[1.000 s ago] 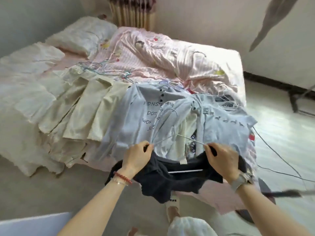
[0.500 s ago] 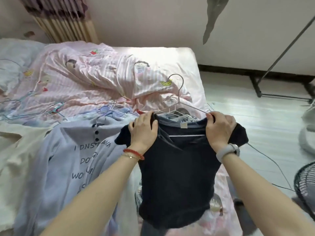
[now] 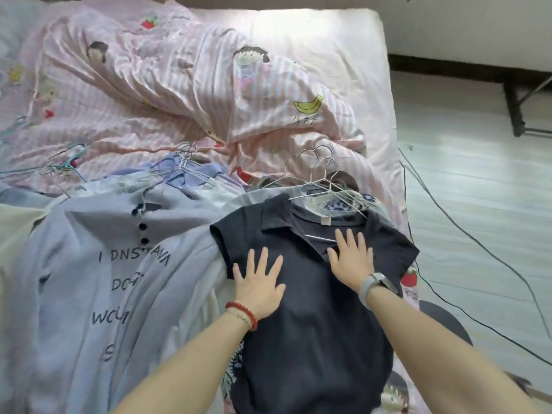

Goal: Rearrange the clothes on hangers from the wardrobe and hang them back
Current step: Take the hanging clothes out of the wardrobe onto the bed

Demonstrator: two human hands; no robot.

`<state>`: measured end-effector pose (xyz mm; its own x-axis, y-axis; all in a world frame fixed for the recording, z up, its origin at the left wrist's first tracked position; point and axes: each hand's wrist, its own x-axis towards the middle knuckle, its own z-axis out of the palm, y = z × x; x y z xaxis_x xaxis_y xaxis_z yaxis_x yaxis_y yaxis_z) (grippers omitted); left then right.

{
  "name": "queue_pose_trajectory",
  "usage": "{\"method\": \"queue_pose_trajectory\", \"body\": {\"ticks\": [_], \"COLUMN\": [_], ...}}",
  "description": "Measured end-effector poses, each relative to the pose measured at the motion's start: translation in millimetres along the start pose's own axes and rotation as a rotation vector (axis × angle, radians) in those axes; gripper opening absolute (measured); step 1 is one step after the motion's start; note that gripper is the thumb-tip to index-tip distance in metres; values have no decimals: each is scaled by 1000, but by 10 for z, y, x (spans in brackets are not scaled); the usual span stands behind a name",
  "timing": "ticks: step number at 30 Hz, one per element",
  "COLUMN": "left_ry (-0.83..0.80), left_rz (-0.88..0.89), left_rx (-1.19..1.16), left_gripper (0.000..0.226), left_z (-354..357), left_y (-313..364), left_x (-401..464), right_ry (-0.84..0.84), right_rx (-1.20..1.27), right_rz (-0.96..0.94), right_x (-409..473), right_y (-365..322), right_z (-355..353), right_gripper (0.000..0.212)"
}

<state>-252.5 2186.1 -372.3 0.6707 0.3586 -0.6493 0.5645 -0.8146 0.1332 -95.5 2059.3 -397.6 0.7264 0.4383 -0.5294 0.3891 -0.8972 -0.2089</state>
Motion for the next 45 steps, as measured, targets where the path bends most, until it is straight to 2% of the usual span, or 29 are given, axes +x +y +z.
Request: {"method": "queue_pose_trajectory", "body": {"ticks": [2,4,8,10,11,13,15,19,24,29,34,38,42,45], "left_ry": [59,151,397,549,627,814,920,1018,1125,1228,1261,1189,1016,947], "left_rz": [14,31,-14,-68,-111,-210,-331,-663,-1030,-1434,-1850,-2191,-2443,-2679], "left_rx": [-53,-99,-163,-203,-223,-256,-309,-359,-392,-482,-422,-426,-438,-448], "left_gripper": [59,56,50,59,62,52,44,45,47,46,42,44,42,33], "left_z": [-98,-230,-525,-644,-670,-633,-511,-2,841,2139,3096,3633,4064,4248], "left_y": [-31,-95,-468,-808,-994,-1399,-1797,-2483,-2830,-2874,-2409,-1944,-1286,-842], "left_x": [5,-44,-362,-702,-903,-1388,-1972,-3240,-4797,-6300,-7561,-8231,-8664,-9012], "right_ry": [19,98,251,276,282,291,302,244,203,29,-248,-406,-685,-876], "right_rx": [-15,0,58,114,138,164,184,132,43,-76,-145,-156,-220,-228], "right_rz": [32,-13,-247,-359,-417,-558,-745,-1144,-1477,-1810,-2132,-2388,-2594,-2744], "right_x": [-12,-68,-347,-589,-724,-1055,-1453,-2449,-3739,-5240,-6741,-7790,-8691,-9316], "right_y": [-111,-310,-925,-1321,-1519,-1951,-2407,-3284,-4000,-4395,-4399,-4306,-3968,-3674], "right_z": [-44,-146,-332,-362,-348,-277,-154,175,743,1640,2548,3121,3620,3881], "right_gripper": [54,53,48,45,44,40,40,44,39,38,42,42,41,40]}}
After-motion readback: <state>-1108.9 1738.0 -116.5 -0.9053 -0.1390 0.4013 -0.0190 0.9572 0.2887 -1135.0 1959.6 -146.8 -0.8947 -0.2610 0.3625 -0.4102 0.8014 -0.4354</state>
